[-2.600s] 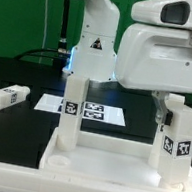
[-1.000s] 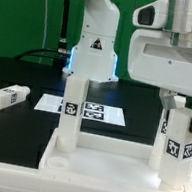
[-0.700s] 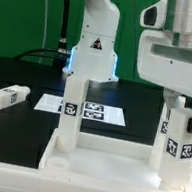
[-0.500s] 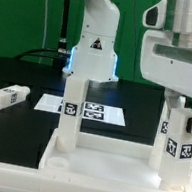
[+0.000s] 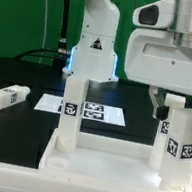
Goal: Assemble desk
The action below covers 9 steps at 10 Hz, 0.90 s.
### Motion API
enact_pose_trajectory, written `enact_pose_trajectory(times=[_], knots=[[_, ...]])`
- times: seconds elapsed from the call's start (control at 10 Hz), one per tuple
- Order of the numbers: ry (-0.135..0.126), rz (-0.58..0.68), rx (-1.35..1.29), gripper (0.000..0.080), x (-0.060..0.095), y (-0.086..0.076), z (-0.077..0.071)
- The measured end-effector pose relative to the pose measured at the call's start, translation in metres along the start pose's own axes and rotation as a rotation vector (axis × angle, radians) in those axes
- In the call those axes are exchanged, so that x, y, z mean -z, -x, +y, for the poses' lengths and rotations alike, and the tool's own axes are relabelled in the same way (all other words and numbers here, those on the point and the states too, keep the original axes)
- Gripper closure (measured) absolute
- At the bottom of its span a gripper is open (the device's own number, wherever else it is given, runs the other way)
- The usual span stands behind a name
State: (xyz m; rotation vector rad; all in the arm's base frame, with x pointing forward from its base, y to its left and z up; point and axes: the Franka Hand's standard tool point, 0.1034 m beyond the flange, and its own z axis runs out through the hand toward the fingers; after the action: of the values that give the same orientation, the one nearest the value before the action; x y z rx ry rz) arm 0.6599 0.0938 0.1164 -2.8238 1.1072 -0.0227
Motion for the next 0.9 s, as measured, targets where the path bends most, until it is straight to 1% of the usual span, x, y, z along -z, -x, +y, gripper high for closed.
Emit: enact_pose_trajectory(times=[0.2, 0.3, 0.6, 0.7, 0.9], knots=[[0.005, 0.002, 0.171, 0.0151, -0.0006, -0.0003, 0.0007], [0.019, 0.011, 0.300, 0.0151, -0.0005, -0.0013, 0.0016], [0.036, 0.014, 0.596, 0.0151, 0.0019, -0.0033, -0.0015], [0.040, 0.016, 0.668, 0.0151, 0.0020, -0.0029, -0.0026], [0.040, 0.013, 0.828, 0.0151, 0.0023, -0.0008, -0.0047]])
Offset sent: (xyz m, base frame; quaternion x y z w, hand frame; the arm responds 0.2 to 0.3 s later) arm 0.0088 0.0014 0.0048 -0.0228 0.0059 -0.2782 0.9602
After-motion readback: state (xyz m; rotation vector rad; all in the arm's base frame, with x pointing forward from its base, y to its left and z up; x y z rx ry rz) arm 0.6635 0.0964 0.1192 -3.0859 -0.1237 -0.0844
